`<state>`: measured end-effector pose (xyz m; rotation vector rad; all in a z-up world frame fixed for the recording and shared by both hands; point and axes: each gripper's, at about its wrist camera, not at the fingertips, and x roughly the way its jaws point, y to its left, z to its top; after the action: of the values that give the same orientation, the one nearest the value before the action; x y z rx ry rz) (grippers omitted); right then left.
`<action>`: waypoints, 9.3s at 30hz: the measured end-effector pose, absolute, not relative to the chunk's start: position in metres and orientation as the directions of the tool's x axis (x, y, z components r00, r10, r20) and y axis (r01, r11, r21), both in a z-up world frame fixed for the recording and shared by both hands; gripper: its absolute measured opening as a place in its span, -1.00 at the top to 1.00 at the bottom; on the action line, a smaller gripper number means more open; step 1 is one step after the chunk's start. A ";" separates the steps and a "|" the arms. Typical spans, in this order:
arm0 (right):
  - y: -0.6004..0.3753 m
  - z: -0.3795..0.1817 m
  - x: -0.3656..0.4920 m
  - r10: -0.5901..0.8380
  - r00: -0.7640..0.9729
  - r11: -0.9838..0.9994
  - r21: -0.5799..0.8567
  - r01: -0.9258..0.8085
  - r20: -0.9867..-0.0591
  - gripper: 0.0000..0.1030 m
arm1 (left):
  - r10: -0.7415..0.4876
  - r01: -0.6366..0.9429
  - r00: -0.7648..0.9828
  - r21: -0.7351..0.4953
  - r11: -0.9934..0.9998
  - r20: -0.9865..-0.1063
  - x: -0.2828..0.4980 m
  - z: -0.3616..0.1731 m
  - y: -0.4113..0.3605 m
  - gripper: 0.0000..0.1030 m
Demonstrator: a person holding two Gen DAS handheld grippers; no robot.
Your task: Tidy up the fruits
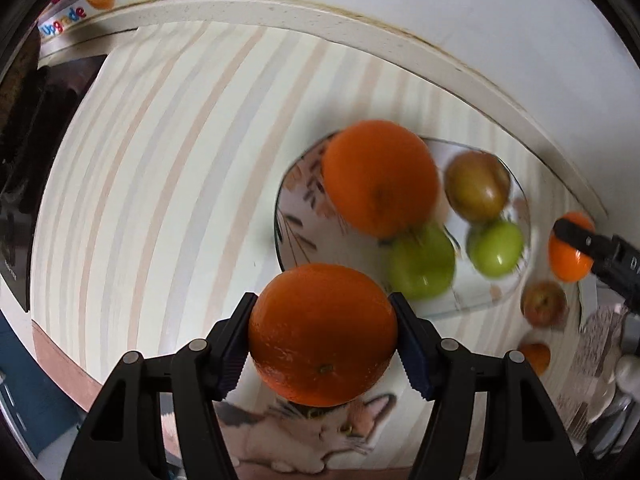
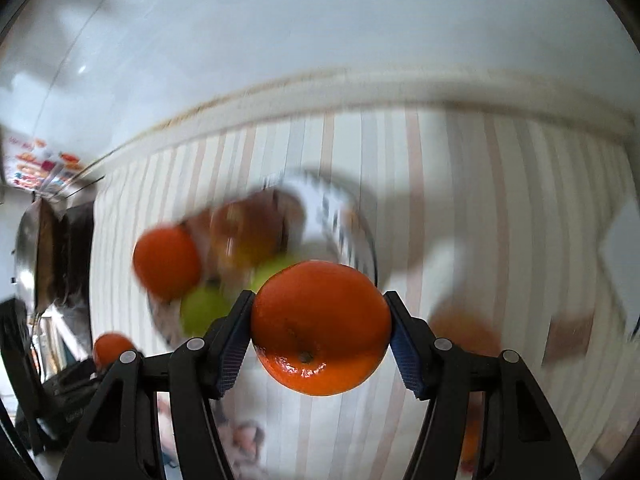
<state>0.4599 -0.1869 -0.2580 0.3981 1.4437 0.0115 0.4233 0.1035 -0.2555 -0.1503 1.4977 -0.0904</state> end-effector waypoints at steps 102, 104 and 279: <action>-0.328 -0.216 0.219 0.178 0.290 0.812 0.307 0.496 -0.940 -0.37 | -0.133 0.391 0.203 -0.045 0.919 -0.970 0.307 -0.193 -0.107 -0.87; -0.334 -0.230 0.217 0.207 0.291 0.795 0.334 0.506 -0.934 -0.25 | -0.128 0.416 0.149 -0.055 0.908 -0.980 0.321 -0.210 -0.131 -0.87; -0.159 -0.114 0.288 0.133 0.467 0.985 0.169 0.036 -0.874 -0.88 | -0.075 0.079 0.391 -0.048 0.996 -0.917 0.298 -0.124 0.039 -0.76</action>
<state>0.2876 -0.1589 -0.1143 0.1725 1.0850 0.0597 0.2979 0.0392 -0.1245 0.0040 1.1653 -0.0981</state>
